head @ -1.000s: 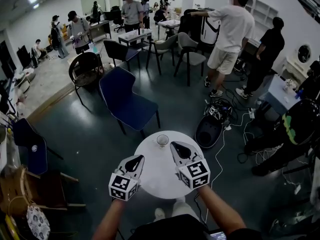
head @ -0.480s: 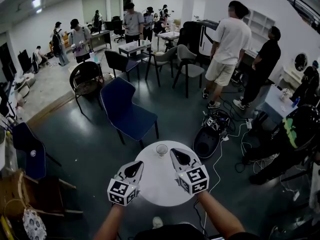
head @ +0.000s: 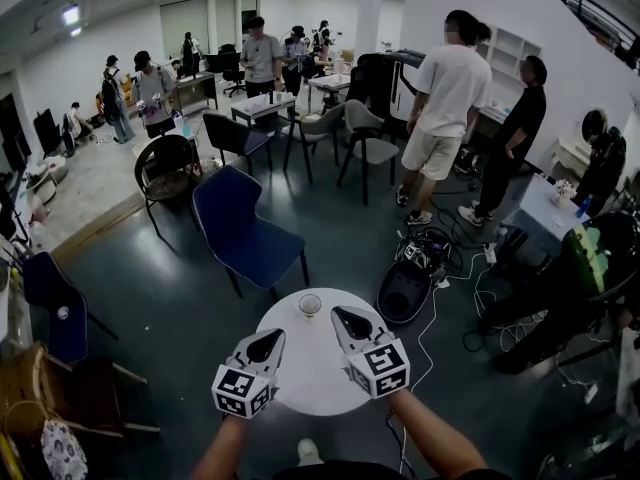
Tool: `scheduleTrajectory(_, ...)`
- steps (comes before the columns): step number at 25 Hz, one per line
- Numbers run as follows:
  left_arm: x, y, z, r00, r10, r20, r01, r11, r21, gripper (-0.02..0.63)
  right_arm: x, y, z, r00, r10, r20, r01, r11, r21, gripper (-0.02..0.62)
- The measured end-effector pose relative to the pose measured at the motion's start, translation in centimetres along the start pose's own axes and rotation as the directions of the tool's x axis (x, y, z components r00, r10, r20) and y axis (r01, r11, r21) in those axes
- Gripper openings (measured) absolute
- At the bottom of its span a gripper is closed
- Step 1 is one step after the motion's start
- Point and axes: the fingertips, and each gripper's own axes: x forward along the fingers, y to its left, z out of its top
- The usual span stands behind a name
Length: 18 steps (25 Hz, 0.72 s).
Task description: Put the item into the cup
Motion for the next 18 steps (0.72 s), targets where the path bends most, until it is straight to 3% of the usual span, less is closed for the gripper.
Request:
scheduleTrajectory(5,-0.9,-3.4,1.3,0.999,-0.009,0.030,0.009,1.000,0.001,0.015,-2.8,0.3,0.5,1.000,0.012,0.012,-0.012,1.000,-0.010,0.017)
scheduleTrajectory(10,-1.6,-6.6,2.3,0.999,-0.001,0.046,0.000,1.000,0.027,0.015,-6.2,1.3,1.1,0.999,0.043,0.027,-0.040,0.993,-0.108,0.017)
scheduleTrajectory(18,-3.2,-12.2,3.5,0.997,0.005,0.080,-0.008,0.999,0.041,0.015,-11.3,2.0,1.2,0.996,0.077,0.048,-0.072,0.992,-0.104,0.017)
